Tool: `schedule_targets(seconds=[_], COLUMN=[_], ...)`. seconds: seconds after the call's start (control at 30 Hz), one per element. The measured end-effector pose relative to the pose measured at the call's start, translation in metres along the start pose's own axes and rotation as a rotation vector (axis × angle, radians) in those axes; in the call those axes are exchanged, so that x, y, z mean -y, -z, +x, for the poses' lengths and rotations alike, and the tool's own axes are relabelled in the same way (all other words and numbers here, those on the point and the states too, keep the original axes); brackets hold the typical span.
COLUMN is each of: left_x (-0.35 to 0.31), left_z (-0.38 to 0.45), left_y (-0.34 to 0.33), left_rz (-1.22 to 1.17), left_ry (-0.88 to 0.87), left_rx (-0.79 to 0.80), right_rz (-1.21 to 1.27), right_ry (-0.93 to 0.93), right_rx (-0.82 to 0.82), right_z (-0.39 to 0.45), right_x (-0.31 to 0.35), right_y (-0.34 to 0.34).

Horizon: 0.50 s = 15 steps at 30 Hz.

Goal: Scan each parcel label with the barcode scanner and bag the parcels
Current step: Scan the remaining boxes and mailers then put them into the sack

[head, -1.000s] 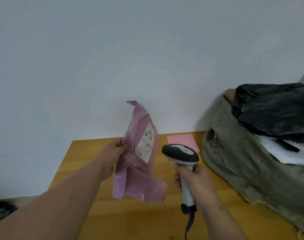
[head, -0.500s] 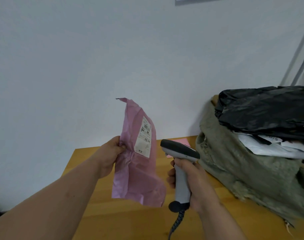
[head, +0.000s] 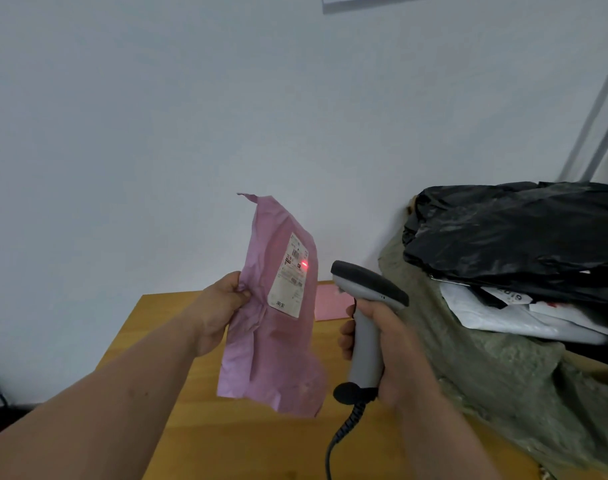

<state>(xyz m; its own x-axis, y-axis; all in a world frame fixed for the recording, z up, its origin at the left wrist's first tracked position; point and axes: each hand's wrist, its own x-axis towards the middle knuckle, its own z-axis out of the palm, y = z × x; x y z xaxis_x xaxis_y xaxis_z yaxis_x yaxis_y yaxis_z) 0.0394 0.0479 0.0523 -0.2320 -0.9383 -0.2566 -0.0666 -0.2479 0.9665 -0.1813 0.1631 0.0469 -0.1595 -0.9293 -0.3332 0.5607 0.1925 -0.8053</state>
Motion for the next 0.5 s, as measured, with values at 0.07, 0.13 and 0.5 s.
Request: schedule_targets(seconds=[0.07,0.13,0.5], left_x=[-0.002,-0.002,-0.003], left_z=[0.000,0.000,-0.004], left_y=[-0.008,-0.015,-0.033], left_rz=[0.002,0.007,0.030], left_ry=[0.003,0.007,-0.005], left_rx=[-0.007,-0.017,-0.027], right_rz=[0.001,-0.001,-0.004], right_ry=[-0.006,-0.009,0.001], right_rx=[0.000,-0.009,-0.015], right_z=[0.003,0.004,0.000], right_x=[0.005,0.010,0.024], right_y=[0.007,0.013,0.026])
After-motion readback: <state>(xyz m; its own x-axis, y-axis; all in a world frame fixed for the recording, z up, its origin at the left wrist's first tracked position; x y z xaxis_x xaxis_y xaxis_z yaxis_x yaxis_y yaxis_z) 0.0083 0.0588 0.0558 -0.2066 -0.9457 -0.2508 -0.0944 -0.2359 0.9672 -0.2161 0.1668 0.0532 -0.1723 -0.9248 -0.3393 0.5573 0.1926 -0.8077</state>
